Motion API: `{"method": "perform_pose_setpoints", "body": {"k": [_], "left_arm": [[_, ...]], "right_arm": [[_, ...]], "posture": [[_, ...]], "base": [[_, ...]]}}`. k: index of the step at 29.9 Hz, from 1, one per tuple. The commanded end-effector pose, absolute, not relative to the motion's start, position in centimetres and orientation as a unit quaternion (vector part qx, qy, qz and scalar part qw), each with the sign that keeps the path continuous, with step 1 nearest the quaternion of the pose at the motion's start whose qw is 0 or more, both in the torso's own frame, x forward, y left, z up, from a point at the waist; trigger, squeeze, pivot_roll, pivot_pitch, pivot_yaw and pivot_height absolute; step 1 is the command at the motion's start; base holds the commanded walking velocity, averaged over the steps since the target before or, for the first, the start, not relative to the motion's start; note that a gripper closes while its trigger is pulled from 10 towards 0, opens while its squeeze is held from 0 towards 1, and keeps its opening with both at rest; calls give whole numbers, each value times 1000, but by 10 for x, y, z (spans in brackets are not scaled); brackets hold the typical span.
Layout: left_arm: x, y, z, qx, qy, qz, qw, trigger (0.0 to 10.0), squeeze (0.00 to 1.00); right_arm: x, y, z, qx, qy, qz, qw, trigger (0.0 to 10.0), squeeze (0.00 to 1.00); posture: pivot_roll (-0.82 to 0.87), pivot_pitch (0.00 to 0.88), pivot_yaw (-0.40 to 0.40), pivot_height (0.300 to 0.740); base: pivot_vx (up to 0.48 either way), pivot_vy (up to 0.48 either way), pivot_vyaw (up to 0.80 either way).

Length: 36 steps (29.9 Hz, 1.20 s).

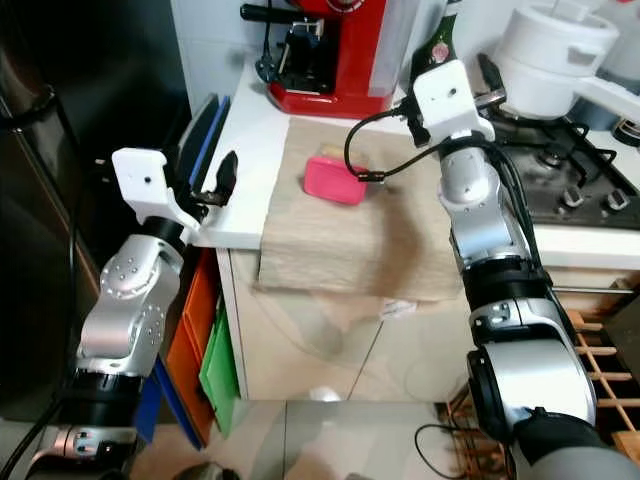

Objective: Restocking fridge

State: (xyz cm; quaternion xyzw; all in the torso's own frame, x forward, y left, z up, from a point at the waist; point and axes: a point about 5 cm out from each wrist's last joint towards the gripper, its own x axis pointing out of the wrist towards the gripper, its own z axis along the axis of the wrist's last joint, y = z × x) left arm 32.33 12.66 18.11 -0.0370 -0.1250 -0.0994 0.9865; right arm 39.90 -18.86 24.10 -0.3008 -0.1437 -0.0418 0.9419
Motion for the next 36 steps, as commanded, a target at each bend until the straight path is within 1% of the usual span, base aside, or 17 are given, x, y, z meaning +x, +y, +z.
{"method": "perform_pose_setpoints", "body": {"k": [1,3,4,7,15,21,23,26,31,36], "left_arm": [[319,124,181,-35,-121,-99,987,10000,0],[317,125,179,-35,-118,-96,988,10000,0],[312,128,176,-32,-113,-91,989,10000,0],[308,132,175,-26,-108,-85,990,10000,0],[301,148,181,-8,-108,-62,992,10000,0],[292,159,180,-3,-98,-38,994,10000,0],[289,159,179,-2,-95,-36,995,10000,0],[284,161,179,0,-91,-30,995,10000,0],[278,165,176,2,-83,-21,996,10000,0],[275,166,177,2,-78,-18,997,10000,0]], "right_arm": [[402,-184,241,-318,-147,-32,936,10000,0],[403,-181,240,-327,-147,-27,933,10000,0],[404,-176,236,-345,-147,-18,927,10000,0],[406,-174,232,-371,-140,-13,918,10000,0],[410,-187,232,-368,-116,-31,922,10000,0],[412,-201,224,-295,-59,-42,953,10000,0],[412,-206,223,-286,-48,-48,956,10000,0],[412,-214,226,-297,-40,-57,952,10000,0],[412,-217,219,-289,-7,-58,956,10000,0],[411,-209,195,-225,67,-20,972,10000,0]], "posture": [[36,0,-76,740],[38,0,-77,740],[55,0,-87,740],[71,0,-94,740],[128,0,-118,740],[153,0,-140,740],[160,0,-147,740],[176,0,-160,740],[190,7,-168,740],[201,9,-176,740]], "base": [[0,0,0],[0,0,0],[0,0,0],[0,0,0],[0,0,0],[0,0,0],[0,0,0],[0,0,0],[0,0,0],[0,0,0]]}}
